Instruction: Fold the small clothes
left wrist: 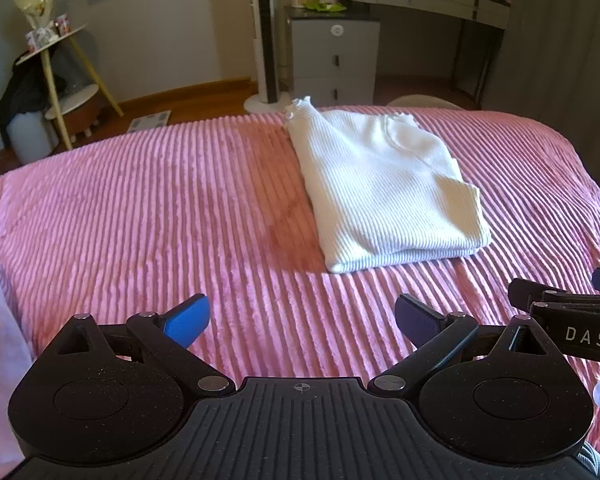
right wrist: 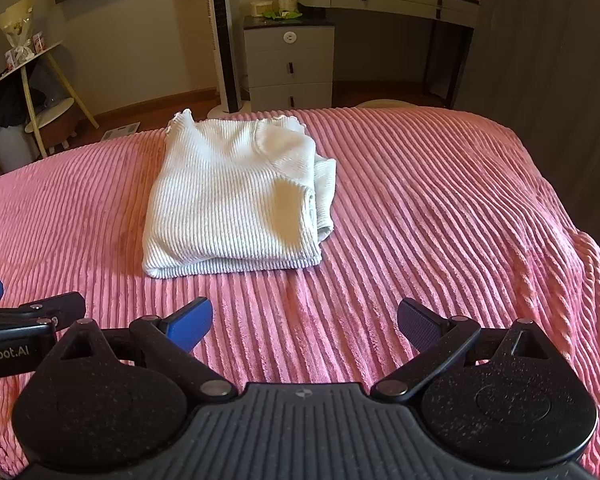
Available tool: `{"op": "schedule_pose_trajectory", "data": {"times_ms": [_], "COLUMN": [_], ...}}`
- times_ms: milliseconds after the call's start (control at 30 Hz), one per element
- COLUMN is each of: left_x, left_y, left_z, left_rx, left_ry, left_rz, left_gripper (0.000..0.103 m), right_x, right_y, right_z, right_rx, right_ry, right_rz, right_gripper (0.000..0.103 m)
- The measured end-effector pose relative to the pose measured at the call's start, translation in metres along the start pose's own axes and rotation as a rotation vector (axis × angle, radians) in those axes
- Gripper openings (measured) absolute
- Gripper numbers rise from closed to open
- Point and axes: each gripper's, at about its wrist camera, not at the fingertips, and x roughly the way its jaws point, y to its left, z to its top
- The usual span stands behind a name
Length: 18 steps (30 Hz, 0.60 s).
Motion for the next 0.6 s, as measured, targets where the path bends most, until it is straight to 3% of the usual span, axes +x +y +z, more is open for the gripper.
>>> {"op": "schedule_pose_trajectory", "data": {"times_ms": [600], "left_x": [-0.0031], "left_y": [0.0023], "left_z": [0.0005], "left_rx": [-0.004], "left_ry": [-0.01], "left_rz": [-0.003], "left_gripper": [0.102], "right_x": [-0.006], "right_y": [0.0022], "right_z": [-0.0027], "right_rx": [-0.008], "right_ry": [-0.012], "right_rz": [-0.01], "right_gripper": [0.099]}}
